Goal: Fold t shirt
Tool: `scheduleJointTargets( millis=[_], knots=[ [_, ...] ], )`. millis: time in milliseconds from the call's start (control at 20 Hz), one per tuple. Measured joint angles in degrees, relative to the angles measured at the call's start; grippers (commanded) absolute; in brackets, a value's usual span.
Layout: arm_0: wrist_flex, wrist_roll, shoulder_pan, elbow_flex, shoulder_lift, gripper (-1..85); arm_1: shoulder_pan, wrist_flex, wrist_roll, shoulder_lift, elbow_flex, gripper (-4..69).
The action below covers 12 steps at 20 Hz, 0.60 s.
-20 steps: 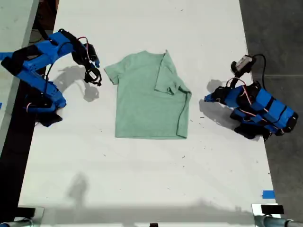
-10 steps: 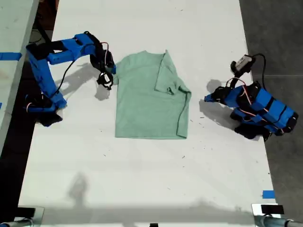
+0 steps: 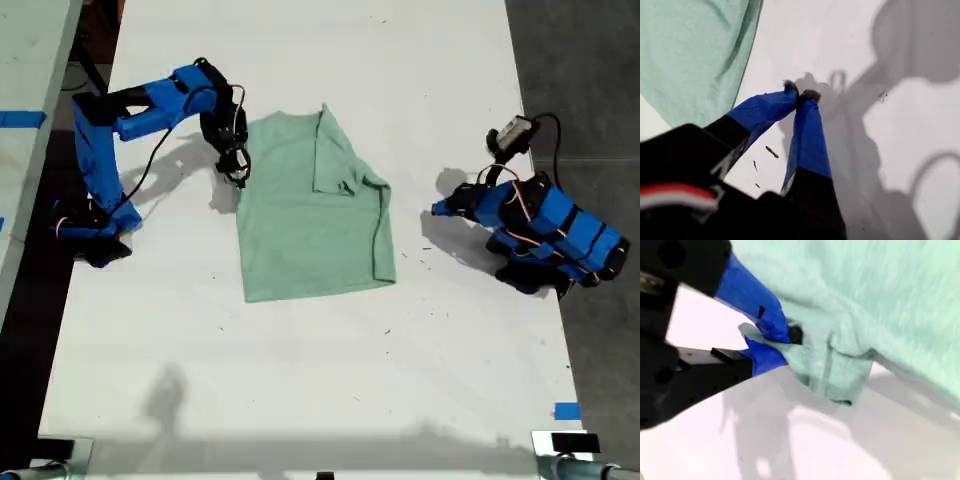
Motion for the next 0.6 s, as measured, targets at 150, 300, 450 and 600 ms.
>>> scheduleJointTargets(
  millis=[150,300,450,600],
  knots=[
    [4.8,4.0,6.5,-13.1,-3.4,-0.4,0.0,0.0,0.0,0.0,0.0,2.8],
    [5.2,4.8,10.5,-17.8,-5.3,-0.4,0.0,0.0,0.0,0.0,0.0,2.8],
    [3.9,4.8,13.0,-20.7,-7.7,-0.4,0.0,0.0,0.0,0.0,0.0,2.8],
    [1.0,4.2,15.6,-20.9,-7.7,-0.4,0.0,0.0,0.0,0.0,0.0,2.8]
  ],
)
